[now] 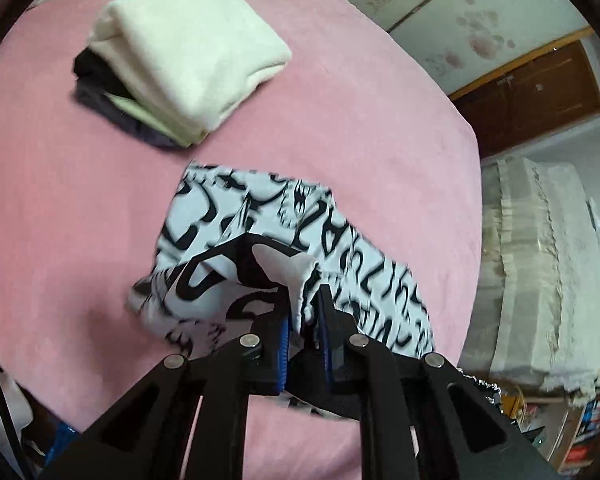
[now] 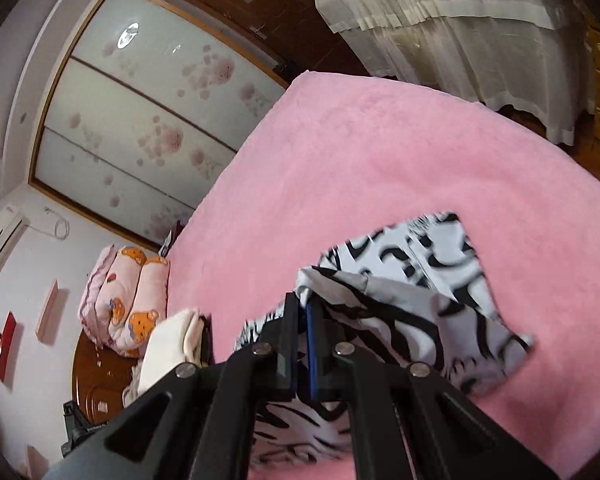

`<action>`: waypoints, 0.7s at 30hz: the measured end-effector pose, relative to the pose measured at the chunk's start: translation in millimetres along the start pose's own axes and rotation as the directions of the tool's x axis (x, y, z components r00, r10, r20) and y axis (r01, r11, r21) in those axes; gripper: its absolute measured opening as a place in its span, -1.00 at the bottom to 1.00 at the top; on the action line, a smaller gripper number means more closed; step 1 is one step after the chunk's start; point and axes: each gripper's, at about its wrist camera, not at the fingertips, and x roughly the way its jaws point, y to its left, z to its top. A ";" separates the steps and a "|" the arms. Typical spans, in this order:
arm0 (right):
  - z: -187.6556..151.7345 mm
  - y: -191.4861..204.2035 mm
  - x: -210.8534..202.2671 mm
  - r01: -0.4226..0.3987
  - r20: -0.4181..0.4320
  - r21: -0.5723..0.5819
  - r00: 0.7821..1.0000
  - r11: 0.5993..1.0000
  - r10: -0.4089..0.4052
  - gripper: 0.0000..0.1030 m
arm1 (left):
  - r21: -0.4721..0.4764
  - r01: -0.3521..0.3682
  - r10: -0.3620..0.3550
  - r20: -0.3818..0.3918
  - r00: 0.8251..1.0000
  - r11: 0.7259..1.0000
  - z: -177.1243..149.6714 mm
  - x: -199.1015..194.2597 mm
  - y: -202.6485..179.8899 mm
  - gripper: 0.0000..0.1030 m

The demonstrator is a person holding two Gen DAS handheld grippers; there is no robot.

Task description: Fold large clothes

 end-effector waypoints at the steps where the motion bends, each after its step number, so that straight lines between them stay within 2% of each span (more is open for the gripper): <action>1: 7.2 0.6 12.0 -0.001 -0.001 0.003 1.000 1.000 0.001 -0.95 | -0.010 -0.009 0.009 0.003 1.000 1.000 10.3 11.2 -4.4 -0.81; 4: 23.9 4.9 52.5 0.026 0.009 -0.027 1.000 0.999 -0.026 -0.95 | -0.012 -0.033 0.033 0.019 0.999 0.999 33.8 43.0 -17.3 -0.81; 10: 39.8 3.0 121.2 0.101 0.006 -0.044 0.995 0.994 -0.100 -0.95 | -0.002 -0.123 0.123 -0.003 0.992 0.992 66.5 116.4 -29.1 -0.82; 18: 50.2 -14.3 195.9 0.199 -0.022 -0.059 0.979 0.978 -0.201 -0.96 | -0.069 -0.179 0.176 -0.040 0.983 0.981 92.8 184.1 -10.5 -0.80; 21: 52.5 -16.3 211.1 0.261 0.001 -0.106 0.965 0.960 -0.262 -1.00 | -0.047 -0.218 0.214 -0.079 0.974 0.975 96.2 206.0 -3.2 -0.76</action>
